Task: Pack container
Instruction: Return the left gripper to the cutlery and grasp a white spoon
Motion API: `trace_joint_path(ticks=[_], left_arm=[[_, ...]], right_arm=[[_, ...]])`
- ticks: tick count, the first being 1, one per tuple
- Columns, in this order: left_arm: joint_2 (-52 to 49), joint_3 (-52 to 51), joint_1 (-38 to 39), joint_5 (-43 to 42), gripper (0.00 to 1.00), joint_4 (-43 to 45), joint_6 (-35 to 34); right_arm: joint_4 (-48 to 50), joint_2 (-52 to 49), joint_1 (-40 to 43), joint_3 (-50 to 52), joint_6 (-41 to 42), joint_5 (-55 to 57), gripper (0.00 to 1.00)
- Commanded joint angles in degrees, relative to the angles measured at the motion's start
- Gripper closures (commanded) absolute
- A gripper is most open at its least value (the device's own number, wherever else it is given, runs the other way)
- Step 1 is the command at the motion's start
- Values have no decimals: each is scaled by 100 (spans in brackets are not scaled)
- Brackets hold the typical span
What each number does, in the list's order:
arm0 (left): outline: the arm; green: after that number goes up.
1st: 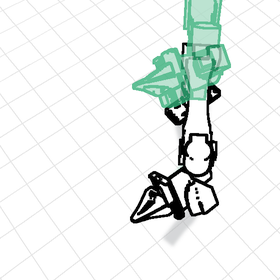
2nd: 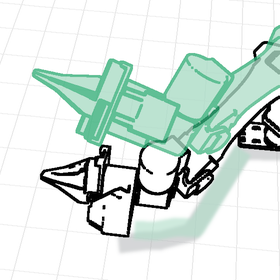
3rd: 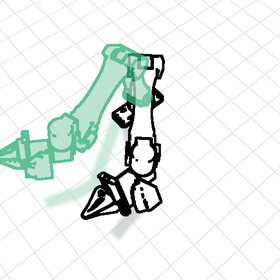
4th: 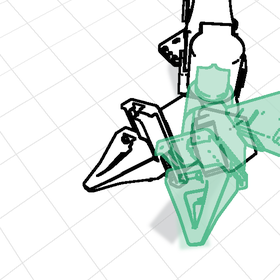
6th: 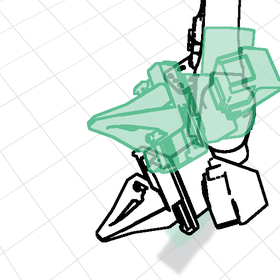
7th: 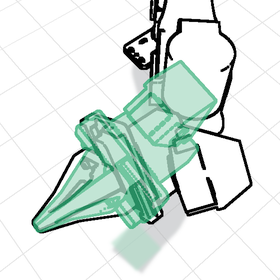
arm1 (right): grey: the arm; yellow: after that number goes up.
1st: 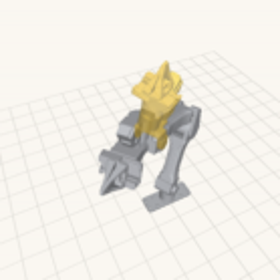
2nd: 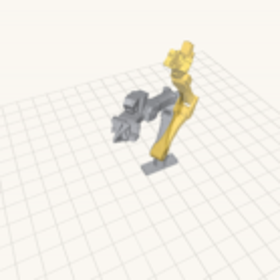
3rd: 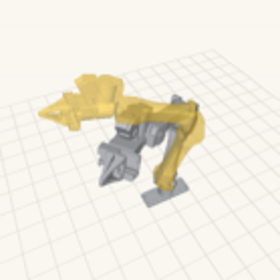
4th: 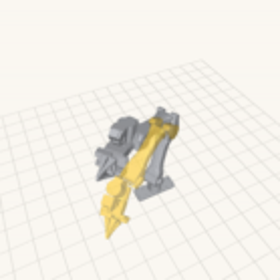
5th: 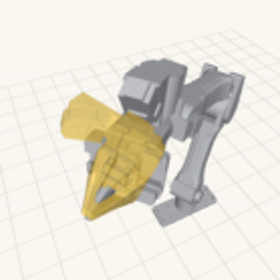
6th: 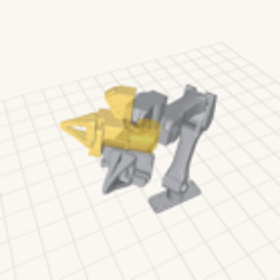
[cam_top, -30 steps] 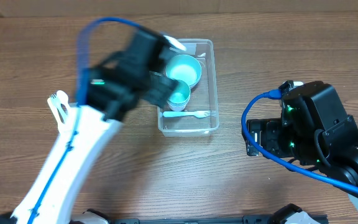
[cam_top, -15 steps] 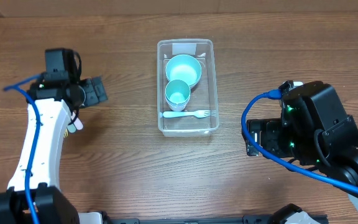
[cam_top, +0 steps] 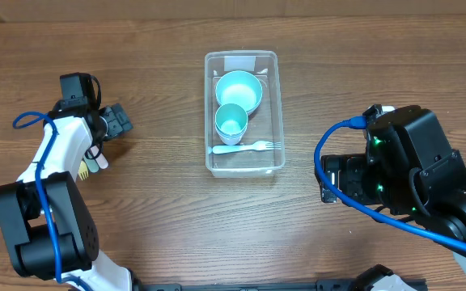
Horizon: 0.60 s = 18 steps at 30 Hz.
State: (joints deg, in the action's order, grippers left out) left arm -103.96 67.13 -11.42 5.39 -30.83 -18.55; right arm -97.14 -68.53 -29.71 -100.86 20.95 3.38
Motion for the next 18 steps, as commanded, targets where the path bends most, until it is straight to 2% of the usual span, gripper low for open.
trace_joint_path(ticks=[1,18], left_arm=[[-227,-35,-68,101,0,188,-122],[-444,-37,-286,-203,0,658,-74]], right_arm=[[15,22,-20,-7,11,39,0],[15,22,-20,-7,9,39,0]])
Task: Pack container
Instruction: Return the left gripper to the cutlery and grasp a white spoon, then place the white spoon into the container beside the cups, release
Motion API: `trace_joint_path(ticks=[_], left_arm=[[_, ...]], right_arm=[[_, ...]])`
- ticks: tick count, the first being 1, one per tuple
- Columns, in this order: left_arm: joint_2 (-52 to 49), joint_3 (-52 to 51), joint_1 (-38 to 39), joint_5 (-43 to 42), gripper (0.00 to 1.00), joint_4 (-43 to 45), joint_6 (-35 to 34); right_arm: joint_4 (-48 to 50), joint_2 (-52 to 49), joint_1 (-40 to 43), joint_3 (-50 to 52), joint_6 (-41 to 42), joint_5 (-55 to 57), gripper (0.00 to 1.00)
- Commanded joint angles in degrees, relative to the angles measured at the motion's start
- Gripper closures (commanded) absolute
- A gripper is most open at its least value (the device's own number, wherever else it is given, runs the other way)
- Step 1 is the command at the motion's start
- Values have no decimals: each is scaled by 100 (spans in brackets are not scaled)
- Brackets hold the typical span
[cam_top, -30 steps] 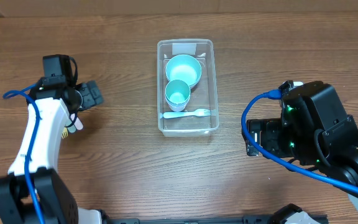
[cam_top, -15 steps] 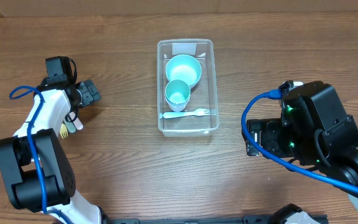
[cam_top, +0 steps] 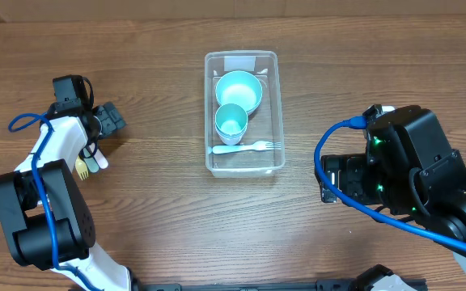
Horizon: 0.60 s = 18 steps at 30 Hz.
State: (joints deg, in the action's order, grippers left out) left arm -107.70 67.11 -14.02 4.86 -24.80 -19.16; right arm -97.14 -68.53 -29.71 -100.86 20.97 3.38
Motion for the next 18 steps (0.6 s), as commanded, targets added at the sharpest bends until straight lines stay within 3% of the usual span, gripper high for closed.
trace_joint_path(ticks=[1,10,13,18], left_arm=[[-85,-35,-26,-153,0,72,-13],[-573,-35,-26,-260,0,140,-17],[-629,-35,-13,-345,27,177,-15],[-629,-33,17,-341,54,236,-15]], right_arm=[[15,22,-20,-7,7,39,0],[15,22,-20,-7,7,39,0],[15,22,-20,-7,7,39,0],[15,22,-20,-7,7,39,0]])
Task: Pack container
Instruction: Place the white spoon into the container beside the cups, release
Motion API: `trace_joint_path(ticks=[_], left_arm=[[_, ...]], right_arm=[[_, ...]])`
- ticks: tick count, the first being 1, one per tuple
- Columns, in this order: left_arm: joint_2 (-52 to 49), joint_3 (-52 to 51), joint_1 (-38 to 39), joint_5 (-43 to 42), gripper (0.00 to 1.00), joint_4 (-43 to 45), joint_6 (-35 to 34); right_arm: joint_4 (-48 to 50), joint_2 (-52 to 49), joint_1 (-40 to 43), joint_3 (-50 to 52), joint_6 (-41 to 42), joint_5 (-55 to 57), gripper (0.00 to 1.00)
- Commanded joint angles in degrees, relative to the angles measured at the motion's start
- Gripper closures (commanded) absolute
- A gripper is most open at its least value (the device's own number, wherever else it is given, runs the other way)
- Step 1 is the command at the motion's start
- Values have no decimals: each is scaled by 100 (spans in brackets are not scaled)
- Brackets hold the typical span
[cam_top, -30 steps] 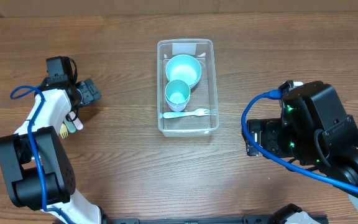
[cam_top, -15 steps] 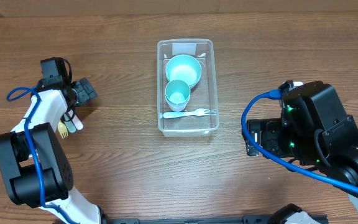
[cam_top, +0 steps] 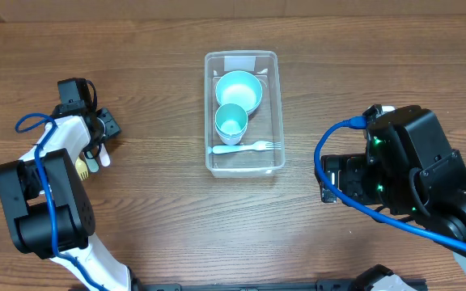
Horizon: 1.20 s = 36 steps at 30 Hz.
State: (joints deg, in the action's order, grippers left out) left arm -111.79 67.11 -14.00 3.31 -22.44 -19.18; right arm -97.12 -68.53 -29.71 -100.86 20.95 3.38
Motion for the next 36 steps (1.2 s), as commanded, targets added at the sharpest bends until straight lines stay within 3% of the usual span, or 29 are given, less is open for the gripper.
trace_joint_path(ticks=[1,5,8,15,21,26,32,36], left_arm=[[-221,-33,13,-186,60,24,-13],[-221,-33,13,-184,83,26,-13],[-221,-33,13,-184,92,35,-13],[-208,-20,31,-197,96,-57,-17],[446,540,63,-227,96,-785,98],[1926,592,713,-1097,96,-732,1517],[2920,592,2739,-2295,96,-697,5152],[2852,590,3875,-2441,96,-979,6679]], right_arm=[[13,22,-20,-7,9,39,0],[13,22,-20,-7,9,39,0],[13,22,-20,-7,9,39,0],[13,22,-20,-7,9,39,0],[13,22,-20,-7,11,39,0],[13,22,-20,-7,9,39,0],[13,22,-20,-7,9,39,0],[13,22,-20,-7,9,39,0]])
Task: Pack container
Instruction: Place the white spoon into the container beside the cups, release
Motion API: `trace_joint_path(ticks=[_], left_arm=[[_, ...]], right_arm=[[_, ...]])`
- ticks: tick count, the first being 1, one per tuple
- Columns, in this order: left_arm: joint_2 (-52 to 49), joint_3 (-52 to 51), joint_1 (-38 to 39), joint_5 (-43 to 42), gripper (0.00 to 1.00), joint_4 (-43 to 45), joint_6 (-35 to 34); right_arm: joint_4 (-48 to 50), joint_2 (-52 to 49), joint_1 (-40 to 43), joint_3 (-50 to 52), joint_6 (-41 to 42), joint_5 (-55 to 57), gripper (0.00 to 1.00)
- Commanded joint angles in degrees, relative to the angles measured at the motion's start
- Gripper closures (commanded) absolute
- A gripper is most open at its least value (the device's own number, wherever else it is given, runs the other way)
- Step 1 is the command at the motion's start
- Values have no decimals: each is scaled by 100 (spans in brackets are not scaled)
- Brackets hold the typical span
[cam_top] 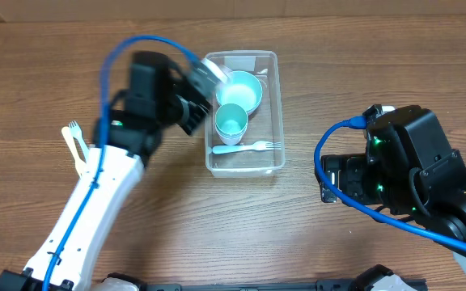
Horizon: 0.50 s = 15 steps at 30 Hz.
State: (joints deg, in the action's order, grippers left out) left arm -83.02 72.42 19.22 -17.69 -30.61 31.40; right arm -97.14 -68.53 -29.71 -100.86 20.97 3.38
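The clear plastic container [275, 113] stands mid-table. Inside it are a teal bowl [241, 90], a teal cup [232, 121] and a white fork [249, 147] lying across its near end. My left gripper [209, 79] reaches over the container's left wall beside the bowl. A small white utensil [219, 74] shows at its fingertips, apparently held. On the table to the left lie a white fork [73, 133] and a yellowish utensil [79, 166]. My right arm [403, 166] sits folded at the right; its fingers are hidden.
The container's far end [241, 61] holds only a white label. A blue cable [136, 47] loops over the left arm. Another blue cable [354, 202] hangs by the right arm. The table's far edge runs along the top.
My left arm has gone from the cutlery at the table's left edge to the container's left wall, with a white piece now at its fingertips. The cutlery left behind lies uncovered. The right arm is unchanged.
In all three earlier moments my left gripper stayed at the far left, above the loose cutlery, shifting only slightly. Now it is at the container with a white utensil. The bowl, cup and fork in the container have not moved.
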Motion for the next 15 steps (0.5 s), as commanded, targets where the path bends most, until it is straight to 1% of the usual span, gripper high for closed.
trace_joint_path(ticks=[1,2,5,7,12,13,14,15], left_arm=[[-50,59,767,-343,96,-289,1886],[-68,59,892,-343,96,-387,2017],[-302,59,1261,-529,96,-861,2920],[-531,59,1281,-518,96,-837,2935],[-1117,59,1279,184,96,-693,3187],[-1172,59,1276,177,96,-673,3187],[-1204,59,1276,179,92,-662,3185],[-1217,59,1279,177,8,-660,3119]], right_arm=[[15,22,-20,-7,7,39,0],[15,22,-20,-7,7,39,0],[15,22,-20,-7,7,39,0],[15,22,-20,-7,7,39,0],[15,22,-20,-7,7,39,0],[15,22,-20,-7,7,39,0],[15,22,-20,-7,7,39,0],[15,22,-20,-7,7,39,0]])
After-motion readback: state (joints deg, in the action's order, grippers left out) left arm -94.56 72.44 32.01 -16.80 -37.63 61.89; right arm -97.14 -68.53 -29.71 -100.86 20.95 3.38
